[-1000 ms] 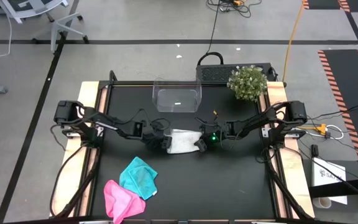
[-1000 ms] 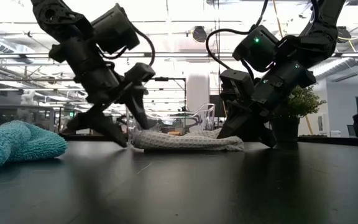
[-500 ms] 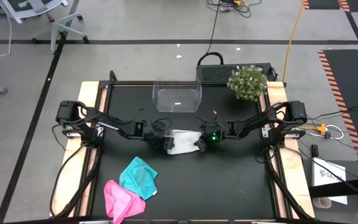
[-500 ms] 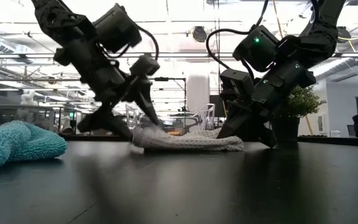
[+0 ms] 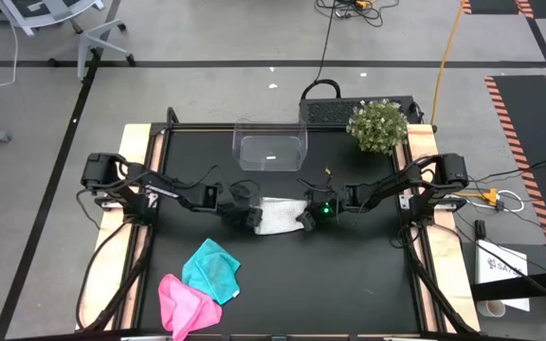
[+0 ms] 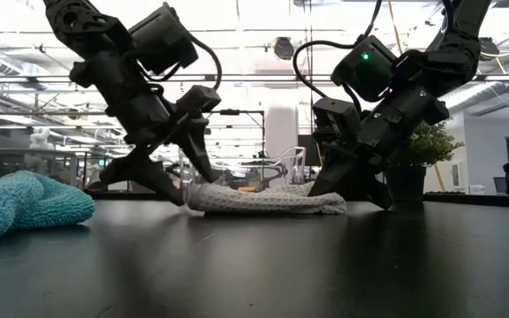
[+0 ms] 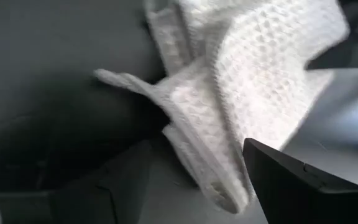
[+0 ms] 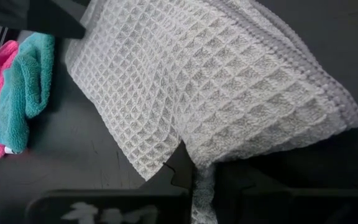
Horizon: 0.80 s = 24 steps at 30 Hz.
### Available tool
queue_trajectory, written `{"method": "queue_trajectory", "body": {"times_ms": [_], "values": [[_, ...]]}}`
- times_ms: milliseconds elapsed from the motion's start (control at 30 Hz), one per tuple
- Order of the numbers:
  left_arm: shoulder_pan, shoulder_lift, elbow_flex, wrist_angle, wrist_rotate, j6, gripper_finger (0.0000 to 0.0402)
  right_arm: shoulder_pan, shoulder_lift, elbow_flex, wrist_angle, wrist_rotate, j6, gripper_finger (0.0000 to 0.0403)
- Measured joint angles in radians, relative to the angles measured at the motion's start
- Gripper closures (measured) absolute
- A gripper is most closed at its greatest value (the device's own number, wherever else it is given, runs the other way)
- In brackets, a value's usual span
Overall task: Fold microfiber towels
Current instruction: Put the white microfiber towel into the transparent bin
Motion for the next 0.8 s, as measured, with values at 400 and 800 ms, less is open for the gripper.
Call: {"method": "queue_trajectory", "body": {"times_ms": [400,800], "values": [[0.003,-0.001,0.0,0.073,-0.055,0.004,0.0144,0.0,0.0,0.0,0.003,0.0,0.009,0.0385],[0.003,0.09,0.002,0.135,-0.052,-0.001,0.0144,0.001,0.0,0.001,0.008,0.019,0.014,0.0385]]}}
